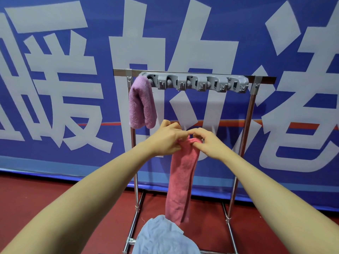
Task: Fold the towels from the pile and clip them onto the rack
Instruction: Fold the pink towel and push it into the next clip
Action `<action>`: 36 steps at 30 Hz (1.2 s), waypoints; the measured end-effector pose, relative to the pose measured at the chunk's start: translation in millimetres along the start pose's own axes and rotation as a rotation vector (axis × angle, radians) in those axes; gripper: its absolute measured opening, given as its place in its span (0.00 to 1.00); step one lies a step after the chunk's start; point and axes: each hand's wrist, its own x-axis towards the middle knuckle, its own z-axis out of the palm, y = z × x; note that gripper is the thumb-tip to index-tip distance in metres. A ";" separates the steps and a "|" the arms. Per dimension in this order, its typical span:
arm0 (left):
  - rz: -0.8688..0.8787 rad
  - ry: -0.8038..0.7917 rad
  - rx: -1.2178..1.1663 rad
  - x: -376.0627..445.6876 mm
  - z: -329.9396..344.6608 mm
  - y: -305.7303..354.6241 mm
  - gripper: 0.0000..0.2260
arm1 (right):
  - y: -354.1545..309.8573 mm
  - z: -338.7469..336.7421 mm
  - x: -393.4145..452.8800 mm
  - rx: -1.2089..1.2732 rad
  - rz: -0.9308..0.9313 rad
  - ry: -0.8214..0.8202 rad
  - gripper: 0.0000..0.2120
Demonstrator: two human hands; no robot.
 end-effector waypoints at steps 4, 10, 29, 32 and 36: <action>-0.009 -0.032 0.021 -2.4 -0.7 -0.9 0.06 | -1.5 -4.0 -2.4 -0.059 -0.006 -0.028 0.05; -0.019 0.026 0.237 -7.3 0.1 -1.0 0.03 | -0.6 -5.7 -5.4 -0.210 -0.044 -0.045 0.05; -0.583 0.198 -0.313 -9.0 12.4 10.5 0.10 | -13.3 -15.6 -2.8 -0.341 -0.226 0.236 0.07; -0.663 0.292 -0.487 -8.1 12.8 9.9 0.18 | -18.4 -13.1 -2.6 -0.274 -0.246 0.349 0.06; -0.743 0.258 -0.586 -11.4 11.7 10.9 0.23 | -26.1 -12.0 2.4 -0.211 -0.263 0.451 0.07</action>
